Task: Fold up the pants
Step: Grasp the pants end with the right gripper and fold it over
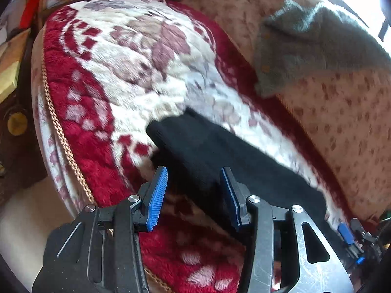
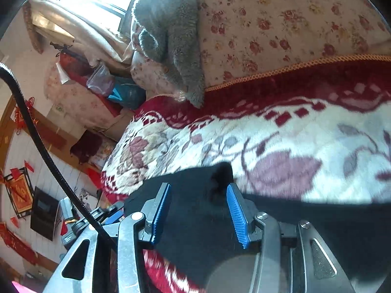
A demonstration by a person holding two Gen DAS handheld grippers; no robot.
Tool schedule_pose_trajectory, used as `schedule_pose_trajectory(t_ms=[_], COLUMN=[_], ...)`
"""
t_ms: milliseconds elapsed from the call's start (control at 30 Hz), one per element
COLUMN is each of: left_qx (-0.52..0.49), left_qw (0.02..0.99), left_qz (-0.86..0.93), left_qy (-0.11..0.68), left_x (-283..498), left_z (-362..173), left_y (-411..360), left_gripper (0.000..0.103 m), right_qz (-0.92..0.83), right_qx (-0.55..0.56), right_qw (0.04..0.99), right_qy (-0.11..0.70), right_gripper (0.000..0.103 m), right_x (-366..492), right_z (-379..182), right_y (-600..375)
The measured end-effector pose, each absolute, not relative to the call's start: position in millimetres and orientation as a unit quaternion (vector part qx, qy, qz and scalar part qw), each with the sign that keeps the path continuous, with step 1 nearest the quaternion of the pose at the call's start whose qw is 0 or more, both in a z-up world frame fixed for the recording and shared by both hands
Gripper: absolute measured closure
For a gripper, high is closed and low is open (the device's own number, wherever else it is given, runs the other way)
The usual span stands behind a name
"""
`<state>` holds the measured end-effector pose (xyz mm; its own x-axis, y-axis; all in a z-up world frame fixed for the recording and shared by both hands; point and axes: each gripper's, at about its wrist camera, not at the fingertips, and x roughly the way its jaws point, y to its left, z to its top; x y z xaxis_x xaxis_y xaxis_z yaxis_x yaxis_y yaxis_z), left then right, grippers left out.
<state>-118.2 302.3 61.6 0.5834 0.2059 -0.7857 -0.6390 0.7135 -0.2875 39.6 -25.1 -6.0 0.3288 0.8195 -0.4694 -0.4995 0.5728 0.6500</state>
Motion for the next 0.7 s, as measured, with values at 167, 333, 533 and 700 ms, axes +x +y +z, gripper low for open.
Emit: schedule_pose_trajectory(t_ms=[167,333,533,700], left_qx=[-0.266,-0.247,-0.228,-0.190], left_qw=[0.857,0.870,0.868,0.858], left_qz=[0.230,0.166,0.054,-0.043], left_qy=[0.377,0.394,0.438,0.475], left_x=[-110.1,-91.3,-63.1,-34.0], left_z=[70.5,72.7,72.1,66.0], left_y=[275.2,231.0,167.2,104.0], left_gripper=[0.059,0.047,0.047,0.047], right_qz=[0.394,0.345,0.285,0.227], right_qx=[0.183,0.191,0.218,0.259], right_qw=[0.813,0.828,0.843,0.852], right_qy=[0.387,0.398,0.400,0.394], right_gripper=[0.057,0.052,0.052,0.052], right_x=[12.1,-6.5,-31.4,-53.5], right_z=[-6.0,-14.2,-24.4,-29.4], right_y=[-60.5,-114.3,-184.0,-243.3])
